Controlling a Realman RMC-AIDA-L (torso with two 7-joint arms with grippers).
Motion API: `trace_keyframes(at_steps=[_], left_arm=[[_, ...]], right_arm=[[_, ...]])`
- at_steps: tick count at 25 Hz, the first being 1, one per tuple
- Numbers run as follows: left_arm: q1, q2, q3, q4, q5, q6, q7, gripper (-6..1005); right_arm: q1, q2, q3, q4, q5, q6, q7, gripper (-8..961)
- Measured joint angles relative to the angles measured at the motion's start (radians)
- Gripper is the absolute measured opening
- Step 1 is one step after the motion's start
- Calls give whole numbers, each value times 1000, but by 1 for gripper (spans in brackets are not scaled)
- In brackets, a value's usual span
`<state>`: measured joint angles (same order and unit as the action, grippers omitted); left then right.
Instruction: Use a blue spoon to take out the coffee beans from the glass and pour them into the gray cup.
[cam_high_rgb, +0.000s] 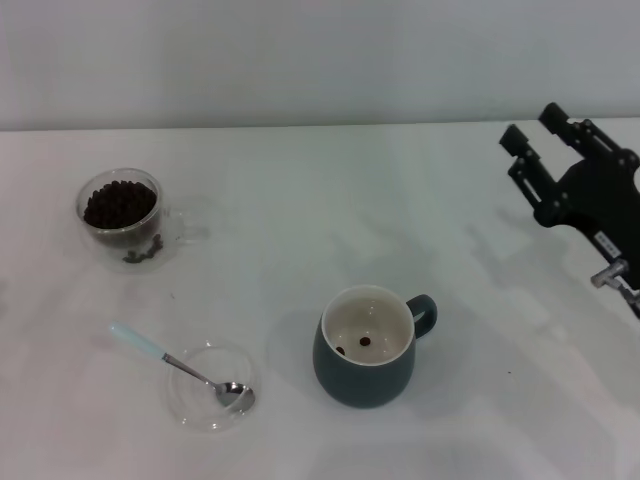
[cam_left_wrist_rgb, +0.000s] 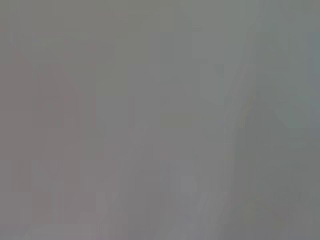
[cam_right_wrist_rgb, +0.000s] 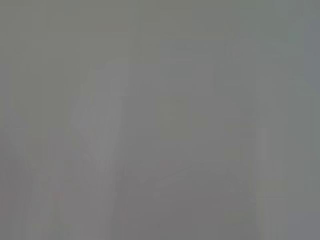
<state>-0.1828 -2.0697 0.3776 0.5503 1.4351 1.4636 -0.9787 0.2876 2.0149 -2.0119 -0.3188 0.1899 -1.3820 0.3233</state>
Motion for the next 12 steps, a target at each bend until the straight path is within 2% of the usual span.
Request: trace_keyframes(at_steps=[8, 9, 11, 12], left_arm=[[-12, -3, -1, -133, -152, -14, 222, 650], [-22, -5, -1, -189, -200, -19, 315, 650], [-39, -7, -2, -259, -249, -19, 407, 650], [-39, -7, -2, -259, -249, -19, 407, 650]], right_arm=[[3, -1, 79, 36, 1, -5, -2, 510], [6, -2, 80, 43, 1, -4, -7, 510], [11, -3, 83, 60, 0, -3, -28, 510], [13, -3, 87, 68, 0, -3, -40, 510]])
